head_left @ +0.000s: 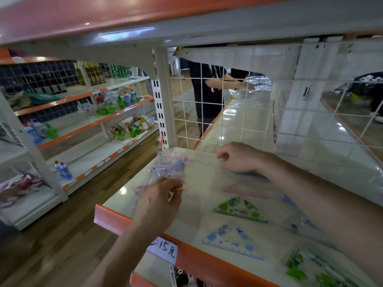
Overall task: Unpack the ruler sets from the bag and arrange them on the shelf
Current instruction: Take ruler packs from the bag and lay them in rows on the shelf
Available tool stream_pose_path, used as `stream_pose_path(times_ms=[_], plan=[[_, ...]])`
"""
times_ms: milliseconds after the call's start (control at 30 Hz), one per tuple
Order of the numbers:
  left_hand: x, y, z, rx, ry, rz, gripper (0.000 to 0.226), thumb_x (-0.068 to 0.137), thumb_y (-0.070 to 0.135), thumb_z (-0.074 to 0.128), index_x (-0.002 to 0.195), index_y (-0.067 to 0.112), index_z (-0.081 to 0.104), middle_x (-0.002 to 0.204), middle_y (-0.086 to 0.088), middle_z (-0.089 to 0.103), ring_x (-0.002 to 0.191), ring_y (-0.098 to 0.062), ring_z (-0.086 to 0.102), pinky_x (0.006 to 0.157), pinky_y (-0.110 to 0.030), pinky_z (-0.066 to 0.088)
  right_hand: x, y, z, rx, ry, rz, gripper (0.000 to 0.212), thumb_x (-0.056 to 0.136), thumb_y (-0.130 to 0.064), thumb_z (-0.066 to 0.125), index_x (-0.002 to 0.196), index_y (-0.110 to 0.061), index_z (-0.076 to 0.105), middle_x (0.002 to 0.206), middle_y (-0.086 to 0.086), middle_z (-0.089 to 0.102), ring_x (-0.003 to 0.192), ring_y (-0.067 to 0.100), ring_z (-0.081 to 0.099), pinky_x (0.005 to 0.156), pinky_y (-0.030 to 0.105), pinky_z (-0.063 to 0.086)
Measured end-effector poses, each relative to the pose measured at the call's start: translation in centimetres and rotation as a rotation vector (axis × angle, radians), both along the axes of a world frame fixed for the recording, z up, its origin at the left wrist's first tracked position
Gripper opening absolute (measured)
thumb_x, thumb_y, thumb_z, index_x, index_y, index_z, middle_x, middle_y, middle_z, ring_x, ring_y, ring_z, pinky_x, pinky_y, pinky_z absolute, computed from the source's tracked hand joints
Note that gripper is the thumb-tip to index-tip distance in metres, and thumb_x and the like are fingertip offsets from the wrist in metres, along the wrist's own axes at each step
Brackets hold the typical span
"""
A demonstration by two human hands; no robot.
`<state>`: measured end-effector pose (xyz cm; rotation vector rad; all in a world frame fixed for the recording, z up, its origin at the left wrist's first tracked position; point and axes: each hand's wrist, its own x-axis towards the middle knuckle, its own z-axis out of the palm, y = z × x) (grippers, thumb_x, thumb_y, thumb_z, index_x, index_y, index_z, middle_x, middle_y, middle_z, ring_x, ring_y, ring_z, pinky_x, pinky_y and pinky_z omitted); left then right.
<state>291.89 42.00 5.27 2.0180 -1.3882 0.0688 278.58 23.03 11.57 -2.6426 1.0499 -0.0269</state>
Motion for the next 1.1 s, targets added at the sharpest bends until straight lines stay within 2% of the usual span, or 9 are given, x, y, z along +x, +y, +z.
stream_pose_path(times_ms=[133, 233, 400, 533, 633, 767, 900, 1033, 1100], plan=[[1.0, 0.8, 0.7, -0.015, 0.037, 0.062, 0.021, 0.094, 0.022, 0.054, 0.11, 0.022, 0.067, 0.094, 0.014, 0.052, 0.078, 0.004, 0.051, 0.062, -0.006, 0.034, 3.3, 2.9, -0.4, 0.027, -0.074, 0.09, 0.038, 0.087, -0.025, 0.056, 0.125, -0.02, 0.058, 0.125, 0.0, 0.058, 0.11, 0.018, 0.054, 0.091, 0.029, 0.044], [1.6, 1.5, 0.9, -0.014, 0.062, 0.097, 0.021, 0.094, 0.019, 0.053, 0.109, 0.022, 0.067, 0.091, 0.015, 0.054, 0.078, 0.003, 0.052, 0.061, -0.008, 0.037, 6.0, 4.9, -0.7, -0.007, -0.134, 0.142, 0.036, 0.09, -0.029, 0.056, 0.123, -0.016, 0.06, 0.111, 0.003, 0.058, 0.094, 0.016, 0.051, 0.078, 0.026, 0.039], [2.5, 2.8, 0.9, -0.041, 0.094, 0.122, 0.018, 0.093, 0.017, 0.054, 0.104, 0.019, 0.068, 0.087, 0.015, 0.054, 0.077, -0.001, 0.055, 0.064, -0.012, 0.042, 10.0, 7.4, -2.2, -0.057, -0.074, 0.171, 0.063, 0.086, -0.049, 0.058, 0.138, -0.018, 0.042, 0.135, 0.01, 0.046, 0.122, 0.029, 0.044, 0.089, 0.035, 0.04], [3.1, 3.8, 1.1, -0.059, 0.12, 0.119, 0.018, 0.093, 0.017, 0.053, 0.103, 0.019, 0.067, 0.091, 0.013, 0.057, 0.08, -0.001, 0.056, 0.068, -0.013, 0.044, 11.2, 8.2, -3.2, -0.079, -0.023, 0.136, 0.058, 0.079, -0.05, 0.066, 0.123, -0.015, 0.053, 0.126, 0.006, 0.051, 0.118, 0.026, 0.047, 0.085, 0.033, 0.038], [3.5, 4.3, 1.0, -0.063, 0.131, 0.137, 0.018, 0.093, 0.017, 0.053, 0.102, 0.019, 0.068, 0.096, 0.01, 0.061, 0.08, 0.0, 0.056, 0.068, -0.015, 0.046, 10.7, 8.1, -3.3, -0.063, -0.041, 0.129, 0.073, 0.073, -0.055, 0.07, 0.129, -0.015, 0.049, 0.132, 0.009, 0.048, 0.12, 0.027, 0.046, 0.086, 0.032, 0.039], [3.5, 4.3, 0.9, -0.059, 0.16, 0.151, 0.016, 0.093, 0.018, 0.053, 0.099, 0.021, 0.068, 0.092, 0.013, 0.059, 0.08, 0.0, 0.056, 0.069, -0.016, 0.047, 9.9, 7.3, -3.2, 0.051, -0.069, 0.091, 0.074, 0.072, -0.044, 0.072, 0.135, -0.019, 0.043, 0.137, 0.009, 0.04, 0.123, 0.027, 0.043, 0.097, 0.038, 0.044], [3.1, 4.0, 0.9, -0.044, 0.189, 0.145, 0.014, 0.093, 0.019, 0.053, 0.091, 0.029, 0.063, 0.09, 0.015, 0.059, 0.081, -0.003, 0.058, 0.076, -0.025, 0.052, 8.9, 6.6, -3.4, 0.2, -0.228, 0.043, 0.022, 0.073, -0.025, 0.072, 0.081, -0.018, 0.054, 0.104, 0.005, 0.052, 0.083, 0.016, 0.05, 0.058, 0.023, 0.041], [2.9, 3.8, 0.7, -0.043, 0.215, 0.15, 0.015, 0.093, 0.019, 0.054, 0.096, 0.024, 0.068, 0.091, 0.016, 0.06, 0.084, -0.005, 0.06, 0.079, -0.028, 0.053, 7.4, 6.1, -3.1, 0.403, -0.381, -0.053, 0.036, 0.079, -0.01, 0.069, 0.108, 0.01, 0.062, 0.106, 0.017, 0.064, 0.089, 0.025, 0.062, 0.078, 0.033, 0.051], [2.8, 3.7, 0.7, -0.043, 0.228, 0.15, 0.016, 0.093, 0.019, 0.054, 0.098, 0.022, 0.069, 0.092, 0.015, 0.06, 0.085, -0.006, 0.061, 0.079, -0.028, 0.053, 6.8, 5.7, -2.7, 0.5, -0.458, -0.093, 0.03, 0.08, -0.003, 0.065, 0.106, 0.013, 0.063, 0.097, 0.023, 0.065, 0.079, 0.023, 0.056, 0.072, 0.033, 0.047]])
